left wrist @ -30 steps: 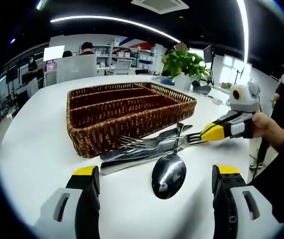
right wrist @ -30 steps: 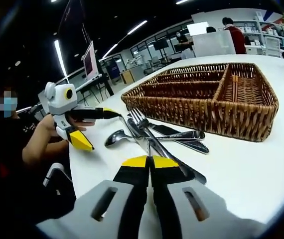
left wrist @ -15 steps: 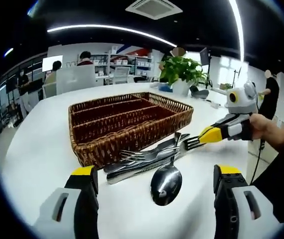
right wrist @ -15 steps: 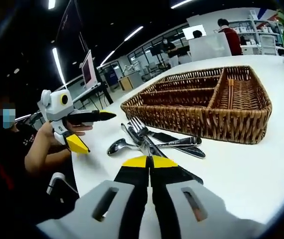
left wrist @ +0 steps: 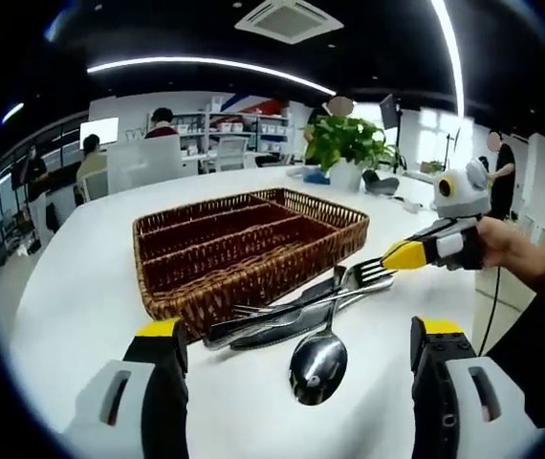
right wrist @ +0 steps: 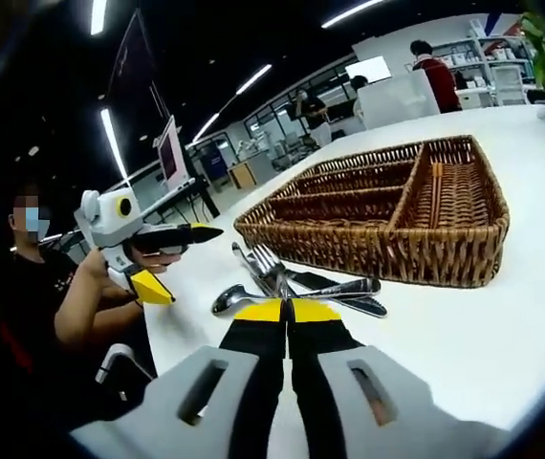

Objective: Arrange the knives, forks, and spoons in their matching storage slots by inserting each utensil handle-first until every utensil is classified and aligned in the correct compartment

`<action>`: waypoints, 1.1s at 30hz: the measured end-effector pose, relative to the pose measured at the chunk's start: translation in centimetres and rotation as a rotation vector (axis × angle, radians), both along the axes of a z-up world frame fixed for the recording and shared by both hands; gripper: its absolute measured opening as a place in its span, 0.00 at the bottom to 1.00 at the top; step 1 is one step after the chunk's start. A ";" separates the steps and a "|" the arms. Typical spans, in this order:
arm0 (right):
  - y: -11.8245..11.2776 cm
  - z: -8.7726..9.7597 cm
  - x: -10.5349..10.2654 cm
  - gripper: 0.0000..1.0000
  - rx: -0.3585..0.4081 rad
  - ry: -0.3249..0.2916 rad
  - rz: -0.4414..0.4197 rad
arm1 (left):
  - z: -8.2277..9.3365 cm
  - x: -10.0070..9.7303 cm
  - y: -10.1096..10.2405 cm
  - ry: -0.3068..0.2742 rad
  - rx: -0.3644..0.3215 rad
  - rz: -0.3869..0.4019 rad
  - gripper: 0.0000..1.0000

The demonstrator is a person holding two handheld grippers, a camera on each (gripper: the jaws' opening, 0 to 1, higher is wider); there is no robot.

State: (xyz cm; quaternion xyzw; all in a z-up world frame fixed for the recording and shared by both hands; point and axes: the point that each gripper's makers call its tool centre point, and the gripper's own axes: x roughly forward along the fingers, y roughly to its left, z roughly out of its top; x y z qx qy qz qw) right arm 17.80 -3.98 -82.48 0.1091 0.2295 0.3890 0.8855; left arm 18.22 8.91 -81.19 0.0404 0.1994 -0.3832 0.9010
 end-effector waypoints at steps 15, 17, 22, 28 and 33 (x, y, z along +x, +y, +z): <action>-1.3 2.9 2.0 0.00 -0.032 -0.083 0.001 | 1.6 0.2 0.3 -0.038 0.008 0.016 0.99; -1.4 3.1 2.2 0.00 -0.033 -0.087 0.001 | 1.6 0.3 0.4 -0.038 0.010 0.017 0.99; -1.8 4.0 3.2 0.00 -0.044 -0.108 -0.001 | 1.8 0.3 0.4 -0.044 0.011 0.017 0.99; -2.2 4.9 5.1 0.00 -0.067 -0.136 0.003 | 1.9 0.4 0.3 -0.047 0.014 0.017 0.99; -2.1 5.5 7.1 0.00 -0.099 -0.162 0.009 | 2.1 0.5 0.3 -0.052 0.012 0.018 0.99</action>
